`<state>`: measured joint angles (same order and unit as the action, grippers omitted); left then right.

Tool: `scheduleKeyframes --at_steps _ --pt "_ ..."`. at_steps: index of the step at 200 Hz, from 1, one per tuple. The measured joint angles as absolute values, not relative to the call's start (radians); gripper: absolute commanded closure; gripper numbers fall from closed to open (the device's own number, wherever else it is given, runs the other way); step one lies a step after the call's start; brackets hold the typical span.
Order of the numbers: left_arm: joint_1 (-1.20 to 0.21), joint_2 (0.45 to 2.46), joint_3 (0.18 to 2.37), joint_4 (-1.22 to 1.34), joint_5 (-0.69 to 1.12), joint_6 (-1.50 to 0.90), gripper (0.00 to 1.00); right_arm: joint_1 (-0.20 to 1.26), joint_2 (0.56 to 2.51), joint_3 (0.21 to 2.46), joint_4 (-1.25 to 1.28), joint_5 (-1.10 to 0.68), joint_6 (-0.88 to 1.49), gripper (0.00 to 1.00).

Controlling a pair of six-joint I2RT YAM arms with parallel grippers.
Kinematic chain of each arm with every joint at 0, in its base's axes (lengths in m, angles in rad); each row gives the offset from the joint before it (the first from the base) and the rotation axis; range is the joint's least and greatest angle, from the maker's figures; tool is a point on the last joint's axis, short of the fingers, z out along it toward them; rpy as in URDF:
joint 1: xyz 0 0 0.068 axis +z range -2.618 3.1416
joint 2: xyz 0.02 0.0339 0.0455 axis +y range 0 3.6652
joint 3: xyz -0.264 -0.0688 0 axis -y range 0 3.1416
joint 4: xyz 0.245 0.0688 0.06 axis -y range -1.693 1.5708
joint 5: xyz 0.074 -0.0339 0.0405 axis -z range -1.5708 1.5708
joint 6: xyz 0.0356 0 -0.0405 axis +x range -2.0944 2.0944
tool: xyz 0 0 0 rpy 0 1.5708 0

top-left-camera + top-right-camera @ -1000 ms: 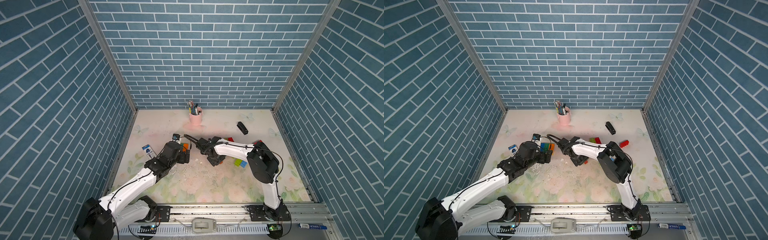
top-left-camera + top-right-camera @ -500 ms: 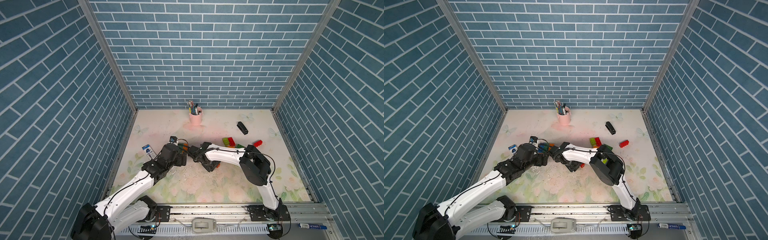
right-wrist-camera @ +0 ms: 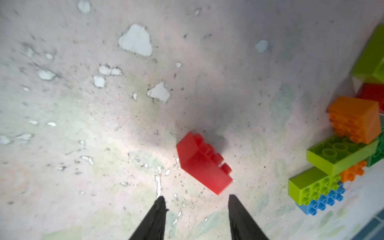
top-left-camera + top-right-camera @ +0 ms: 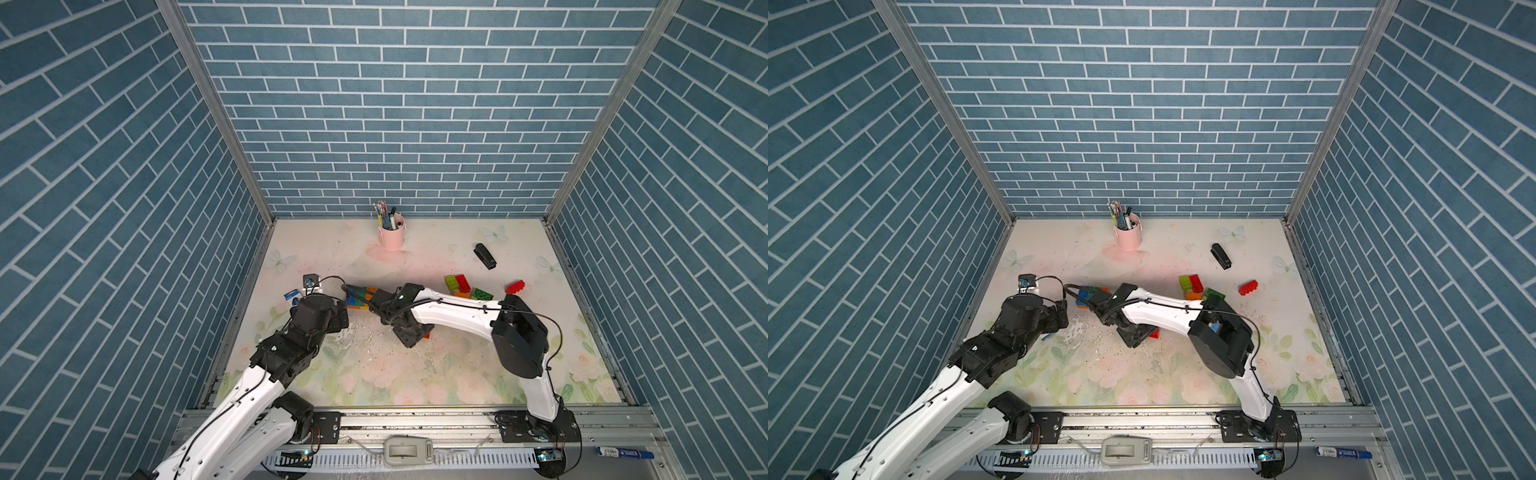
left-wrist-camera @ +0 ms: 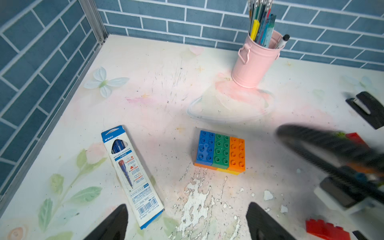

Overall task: Assemble a rectangle with lego
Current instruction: Move the lego brick at the center of the board, then adjust the lego brick at the center of the board.

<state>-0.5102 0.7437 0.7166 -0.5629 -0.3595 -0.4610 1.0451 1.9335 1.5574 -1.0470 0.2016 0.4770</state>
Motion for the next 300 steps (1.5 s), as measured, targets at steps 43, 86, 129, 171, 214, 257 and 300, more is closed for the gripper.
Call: scheduleKeyframes --at_steps 43,86,129,171,214,257,300 --pt "-0.749 0.992 0.805 -0.569 -0.34 -0.538 0.01 0.813 1.625 1.322 -0.907 0.084 0.558 0.49" --pt "-1.013 1.49 1.021 -0.554 -0.266 -0.59 0.01 0.63 1.489 1.1 -0.8 -0.016 0.648 0.5" --pt "-1.047 1.705 1.142 -0.559 -0.193 -0.617 0.01 0.532 1.407 1.023 -0.736 -0.069 0.676 0.5" --pt "-1.05 1.808 1.222 -0.552 -0.163 -0.622 0.05 0.492 1.401 0.973 -0.688 -0.123 0.676 0.51" --pt "-1.049 1.87 1.25 -0.556 -0.163 -0.624 0.14 0.473 1.406 0.969 -0.66 -0.153 0.676 0.51" --pt "-1.041 1.889 1.251 -0.553 -0.173 -0.616 0.29 0.469 1.425 0.968 -0.638 -0.174 0.676 0.52" --pt "-1.024 1.892 1.251 -0.527 -0.179 -0.591 0.42 0.467 1.431 0.963 -0.625 -0.188 0.676 0.52"
